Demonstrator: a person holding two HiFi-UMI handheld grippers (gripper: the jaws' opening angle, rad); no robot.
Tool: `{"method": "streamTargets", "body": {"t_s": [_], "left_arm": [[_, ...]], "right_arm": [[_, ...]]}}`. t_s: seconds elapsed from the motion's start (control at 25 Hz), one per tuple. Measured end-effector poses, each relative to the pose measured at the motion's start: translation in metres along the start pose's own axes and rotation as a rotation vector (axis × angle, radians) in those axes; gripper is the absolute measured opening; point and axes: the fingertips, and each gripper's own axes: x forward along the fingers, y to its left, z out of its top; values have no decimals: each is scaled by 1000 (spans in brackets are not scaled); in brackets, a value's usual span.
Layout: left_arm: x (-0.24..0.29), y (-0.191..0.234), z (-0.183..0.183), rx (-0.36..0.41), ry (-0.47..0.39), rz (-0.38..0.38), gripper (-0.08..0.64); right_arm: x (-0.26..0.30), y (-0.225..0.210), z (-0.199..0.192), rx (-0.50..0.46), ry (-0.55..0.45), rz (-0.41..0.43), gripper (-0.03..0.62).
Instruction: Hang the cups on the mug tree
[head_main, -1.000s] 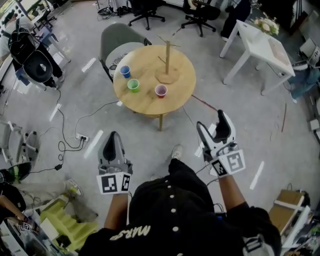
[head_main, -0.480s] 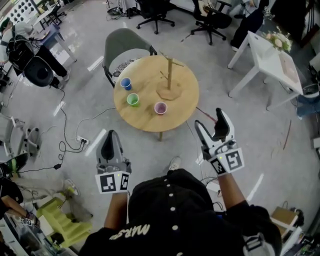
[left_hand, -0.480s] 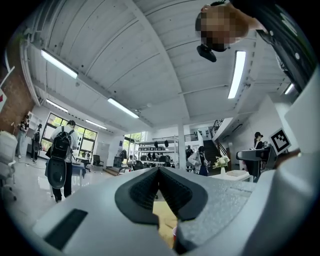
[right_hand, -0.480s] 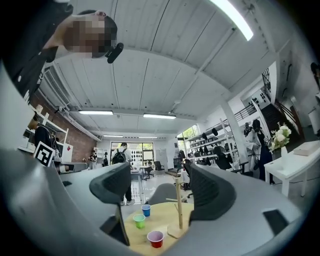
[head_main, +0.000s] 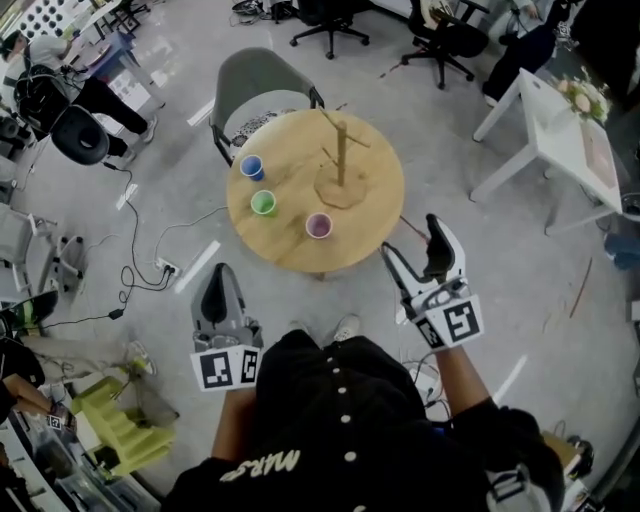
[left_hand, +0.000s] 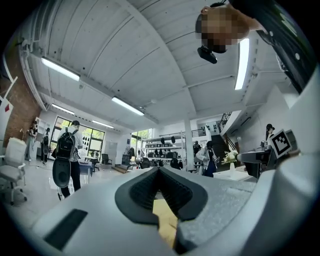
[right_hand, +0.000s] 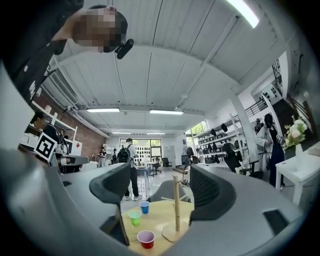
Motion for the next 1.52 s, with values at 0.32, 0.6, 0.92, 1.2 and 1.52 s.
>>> {"method": "streamTargets", "body": {"t_s": [0.32, 0.6, 0.92, 1.2, 1.52], "left_arm": [[39, 27, -21, -14, 17, -10, -6], [98, 46, 1, -17, -58, -70, -6], [140, 58, -6, -29, -31, -97, -6], [154, 62, -19, -32, 6, -113, -6], [159, 68, -37, 24, 37, -82, -6]], "right_arm": [[49, -5, -26, 11, 27, 9, 362], [93, -29, -4, -3, 3, -42, 364], [129, -40, -26, 11, 58, -57, 364], [139, -25, -112, 11, 237, 10, 370], [133, 21, -251, -29, 517, 159, 376]]}}
